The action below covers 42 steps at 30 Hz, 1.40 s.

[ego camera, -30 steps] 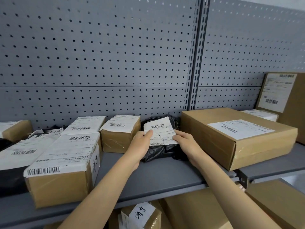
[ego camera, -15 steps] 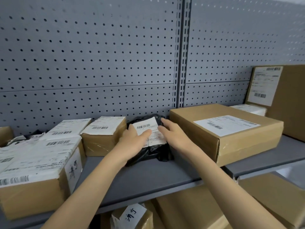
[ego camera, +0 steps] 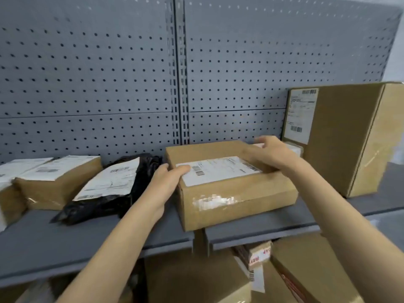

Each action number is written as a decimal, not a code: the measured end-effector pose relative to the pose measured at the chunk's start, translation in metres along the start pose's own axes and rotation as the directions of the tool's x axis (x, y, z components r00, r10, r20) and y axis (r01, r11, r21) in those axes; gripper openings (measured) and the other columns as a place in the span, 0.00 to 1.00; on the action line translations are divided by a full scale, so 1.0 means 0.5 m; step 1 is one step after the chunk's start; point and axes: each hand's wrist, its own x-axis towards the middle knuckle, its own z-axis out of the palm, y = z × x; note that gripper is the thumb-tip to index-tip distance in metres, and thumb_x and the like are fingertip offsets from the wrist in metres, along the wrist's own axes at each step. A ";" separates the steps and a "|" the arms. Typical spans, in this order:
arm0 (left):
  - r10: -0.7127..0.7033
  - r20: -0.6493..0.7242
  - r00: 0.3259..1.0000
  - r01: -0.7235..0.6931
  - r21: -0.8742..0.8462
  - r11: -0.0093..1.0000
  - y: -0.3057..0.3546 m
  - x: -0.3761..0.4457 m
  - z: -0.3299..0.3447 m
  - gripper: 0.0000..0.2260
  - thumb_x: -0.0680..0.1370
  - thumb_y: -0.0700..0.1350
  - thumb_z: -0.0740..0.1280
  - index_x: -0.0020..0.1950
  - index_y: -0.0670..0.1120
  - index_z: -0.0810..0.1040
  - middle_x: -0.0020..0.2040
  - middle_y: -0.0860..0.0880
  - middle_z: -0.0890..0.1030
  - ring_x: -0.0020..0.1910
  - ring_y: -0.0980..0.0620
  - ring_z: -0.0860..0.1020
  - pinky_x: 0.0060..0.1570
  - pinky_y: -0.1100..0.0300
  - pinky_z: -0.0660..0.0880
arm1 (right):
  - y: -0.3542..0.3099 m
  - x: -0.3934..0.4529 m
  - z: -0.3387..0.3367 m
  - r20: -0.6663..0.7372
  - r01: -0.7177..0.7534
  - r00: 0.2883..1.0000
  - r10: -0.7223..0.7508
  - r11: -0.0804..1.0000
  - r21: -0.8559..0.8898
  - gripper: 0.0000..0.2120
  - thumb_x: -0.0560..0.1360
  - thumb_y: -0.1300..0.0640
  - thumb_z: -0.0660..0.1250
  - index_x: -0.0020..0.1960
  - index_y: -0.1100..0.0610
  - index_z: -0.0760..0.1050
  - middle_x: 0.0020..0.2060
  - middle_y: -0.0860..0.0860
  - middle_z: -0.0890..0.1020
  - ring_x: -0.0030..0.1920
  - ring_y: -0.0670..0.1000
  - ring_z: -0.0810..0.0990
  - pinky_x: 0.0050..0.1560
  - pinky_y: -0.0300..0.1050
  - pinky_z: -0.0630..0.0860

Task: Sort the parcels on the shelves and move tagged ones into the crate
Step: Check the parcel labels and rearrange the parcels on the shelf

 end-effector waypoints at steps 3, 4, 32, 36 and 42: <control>0.008 -0.079 0.997 -0.010 -0.025 1.000 -0.004 -0.021 0.019 0.13 0.77 0.49 0.65 0.59 0.46 0.77 0.51 0.48 0.83 0.48 0.50 0.80 0.39 0.60 0.71 | 0.042 0.010 -0.020 0.080 -0.023 0.996 0.032 0.994 -0.110 0.27 0.73 0.46 0.67 0.67 0.60 0.69 0.61 0.56 0.76 0.49 0.53 0.73 0.50 0.45 0.70; 0.013 -0.098 0.995 -0.016 -0.028 0.999 -0.003 -0.030 0.023 0.13 0.77 0.49 0.65 0.58 0.46 0.78 0.51 0.48 0.83 0.49 0.49 0.80 0.43 0.58 0.71 | 0.045 0.013 -0.024 0.085 -0.006 0.996 0.017 0.993 -0.122 0.28 0.73 0.46 0.67 0.66 0.62 0.70 0.62 0.57 0.77 0.51 0.55 0.76 0.51 0.48 0.72; 0.407 -0.262 0.875 -0.461 -0.191 0.867 0.021 -0.133 0.035 0.42 0.66 0.18 0.61 0.72 0.49 0.59 0.70 0.51 0.67 0.64 0.49 0.72 0.52 0.52 0.75 | 0.113 -0.093 -0.113 -0.330 0.575 0.818 -0.471 0.693 0.436 0.39 0.68 0.72 0.68 0.73 0.53 0.60 0.59 0.47 0.68 0.55 0.32 0.69 0.56 0.24 0.66; 0.529 -0.285 0.799 -0.565 -0.056 0.823 0.032 -0.130 0.021 0.42 0.66 0.18 0.63 0.68 0.53 0.59 0.71 0.52 0.65 0.65 0.56 0.70 0.50 0.64 0.74 | 0.117 -0.095 -0.098 -0.315 0.547 0.836 -0.448 0.710 0.442 0.38 0.68 0.73 0.68 0.73 0.52 0.61 0.58 0.49 0.67 0.55 0.35 0.69 0.52 0.22 0.66; 0.743 -0.170 0.647 -0.722 0.178 0.669 0.080 -0.162 0.021 0.41 0.66 0.18 0.61 0.62 0.61 0.62 0.64 0.65 0.68 0.66 0.66 0.67 0.60 0.72 0.68 | 0.119 -0.087 -0.046 -0.221 0.368 0.928 -0.299 0.650 0.665 0.38 0.69 0.76 0.67 0.73 0.55 0.58 0.67 0.50 0.67 0.65 0.45 0.68 0.63 0.40 0.70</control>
